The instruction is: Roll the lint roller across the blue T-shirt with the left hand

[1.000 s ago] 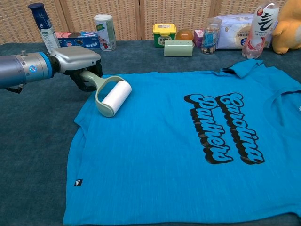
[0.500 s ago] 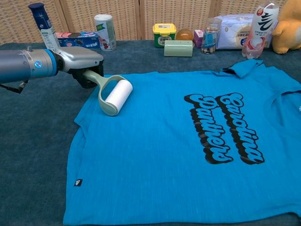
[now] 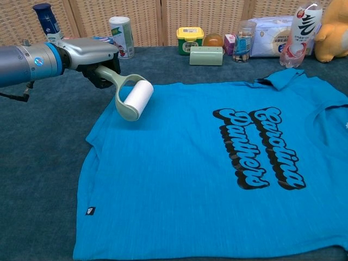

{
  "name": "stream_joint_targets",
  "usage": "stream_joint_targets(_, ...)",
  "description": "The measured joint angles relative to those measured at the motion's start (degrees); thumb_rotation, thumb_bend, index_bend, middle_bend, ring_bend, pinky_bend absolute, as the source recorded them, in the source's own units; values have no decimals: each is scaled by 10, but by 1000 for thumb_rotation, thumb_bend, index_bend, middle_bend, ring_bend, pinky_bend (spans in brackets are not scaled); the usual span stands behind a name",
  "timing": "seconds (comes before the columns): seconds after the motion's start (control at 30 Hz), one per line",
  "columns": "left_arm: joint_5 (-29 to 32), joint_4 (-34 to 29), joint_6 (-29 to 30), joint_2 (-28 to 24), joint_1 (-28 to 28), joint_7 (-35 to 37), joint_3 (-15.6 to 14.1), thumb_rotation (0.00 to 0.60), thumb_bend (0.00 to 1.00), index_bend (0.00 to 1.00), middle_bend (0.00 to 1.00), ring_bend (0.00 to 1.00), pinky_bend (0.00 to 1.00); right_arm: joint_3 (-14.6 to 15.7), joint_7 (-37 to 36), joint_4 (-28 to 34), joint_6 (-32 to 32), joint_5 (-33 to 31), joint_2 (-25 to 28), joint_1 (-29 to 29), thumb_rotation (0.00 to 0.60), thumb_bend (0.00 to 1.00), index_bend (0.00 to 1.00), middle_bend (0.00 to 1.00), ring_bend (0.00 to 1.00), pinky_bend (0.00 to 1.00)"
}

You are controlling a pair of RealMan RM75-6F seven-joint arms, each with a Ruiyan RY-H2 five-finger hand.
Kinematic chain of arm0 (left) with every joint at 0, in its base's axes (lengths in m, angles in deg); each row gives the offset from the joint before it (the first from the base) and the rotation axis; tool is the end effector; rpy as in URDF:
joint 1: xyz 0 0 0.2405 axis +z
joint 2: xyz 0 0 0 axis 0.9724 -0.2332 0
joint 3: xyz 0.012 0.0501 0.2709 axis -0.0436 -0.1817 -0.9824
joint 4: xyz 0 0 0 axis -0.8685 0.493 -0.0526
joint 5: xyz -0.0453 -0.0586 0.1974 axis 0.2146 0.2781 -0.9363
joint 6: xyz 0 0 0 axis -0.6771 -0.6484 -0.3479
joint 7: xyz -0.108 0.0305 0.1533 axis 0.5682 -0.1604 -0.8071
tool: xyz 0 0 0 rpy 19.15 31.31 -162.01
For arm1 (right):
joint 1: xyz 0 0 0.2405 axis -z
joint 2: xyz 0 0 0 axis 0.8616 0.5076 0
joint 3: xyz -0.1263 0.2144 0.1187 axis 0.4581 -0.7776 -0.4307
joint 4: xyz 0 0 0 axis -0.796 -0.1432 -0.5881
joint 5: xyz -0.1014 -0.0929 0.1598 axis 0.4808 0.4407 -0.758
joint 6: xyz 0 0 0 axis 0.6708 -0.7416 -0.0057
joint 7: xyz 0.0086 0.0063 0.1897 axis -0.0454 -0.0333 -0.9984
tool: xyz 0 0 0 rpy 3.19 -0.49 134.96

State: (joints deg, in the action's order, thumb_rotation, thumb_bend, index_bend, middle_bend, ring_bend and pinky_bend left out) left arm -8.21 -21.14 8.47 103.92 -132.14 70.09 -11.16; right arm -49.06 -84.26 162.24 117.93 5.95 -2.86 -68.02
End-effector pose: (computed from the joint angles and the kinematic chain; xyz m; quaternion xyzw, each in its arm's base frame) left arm -0.1550 0.4915 -0.0396 -0.8193 -0.2708 -0.3119 0.3975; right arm -0.3869 -0.2683 0.1702 0.5497 -0.4251 0.3075 0.6501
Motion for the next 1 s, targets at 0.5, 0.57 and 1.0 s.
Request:
stream_joint_targets(0.5, 40, -23, 14, -22, 31, -13, 13, 600, 681, 938, 876, 832, 986, 2, -8, -3, -14, -1, 0, -3, 600, 0, 25, 0, 0, 0)
stream_joint_targets(0.57, 42, -22, 16, -22, 35, -11, 14, 600, 681, 939, 876, 832, 986, 2, -9, -3, -16, -2, 0, -4, 600, 0, 25, 0, 0, 0)
stream_joint_targets(1.0, 46, 18, 21, 11, 41, -25, 14, 600, 681, 939, 876, 832, 986, 4, -20, -6, -27, -5, 2, -6, 600, 0, 25, 0, 0, 0)
